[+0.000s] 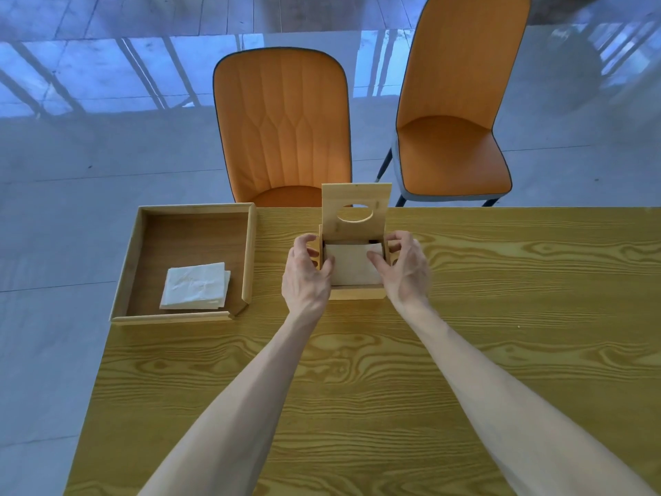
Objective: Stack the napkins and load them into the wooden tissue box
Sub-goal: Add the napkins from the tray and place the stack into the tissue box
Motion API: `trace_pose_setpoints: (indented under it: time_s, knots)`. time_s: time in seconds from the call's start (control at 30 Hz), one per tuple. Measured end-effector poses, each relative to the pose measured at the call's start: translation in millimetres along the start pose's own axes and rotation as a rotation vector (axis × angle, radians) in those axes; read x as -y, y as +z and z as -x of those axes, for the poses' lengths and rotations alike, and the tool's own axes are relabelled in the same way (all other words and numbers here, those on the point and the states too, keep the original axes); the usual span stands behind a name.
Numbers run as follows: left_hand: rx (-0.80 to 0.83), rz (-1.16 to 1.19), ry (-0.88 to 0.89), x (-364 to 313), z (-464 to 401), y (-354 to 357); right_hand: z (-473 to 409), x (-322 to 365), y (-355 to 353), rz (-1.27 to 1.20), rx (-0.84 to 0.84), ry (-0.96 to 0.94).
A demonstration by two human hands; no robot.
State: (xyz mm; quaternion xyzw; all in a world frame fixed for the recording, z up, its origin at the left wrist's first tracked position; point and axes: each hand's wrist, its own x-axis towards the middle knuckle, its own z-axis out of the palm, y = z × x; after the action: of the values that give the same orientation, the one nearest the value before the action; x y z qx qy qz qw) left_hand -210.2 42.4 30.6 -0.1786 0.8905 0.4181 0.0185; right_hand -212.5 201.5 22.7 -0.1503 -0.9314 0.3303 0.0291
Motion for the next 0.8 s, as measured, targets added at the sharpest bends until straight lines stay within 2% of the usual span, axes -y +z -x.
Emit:
trace_pose_setpoints:
  time_s: [0.23,0.53,0.67,0.8]
  knots:
    - [0.056,-0.011,-0.02,5,0,-1,1,1,-1,0.046,0.02,0.041]
    - [0.299,-0.035,-0.081,10,4,-36,6,10,-10,0.069,0.068,0.082]
    - [0.414,-0.119,-0.088,14,4,-52,15,26,-18,0.132,0.013,-0.008]
    - [0.431,-0.213,-0.098,26,6,-79,26,54,-20,0.127,-0.069,-0.243]
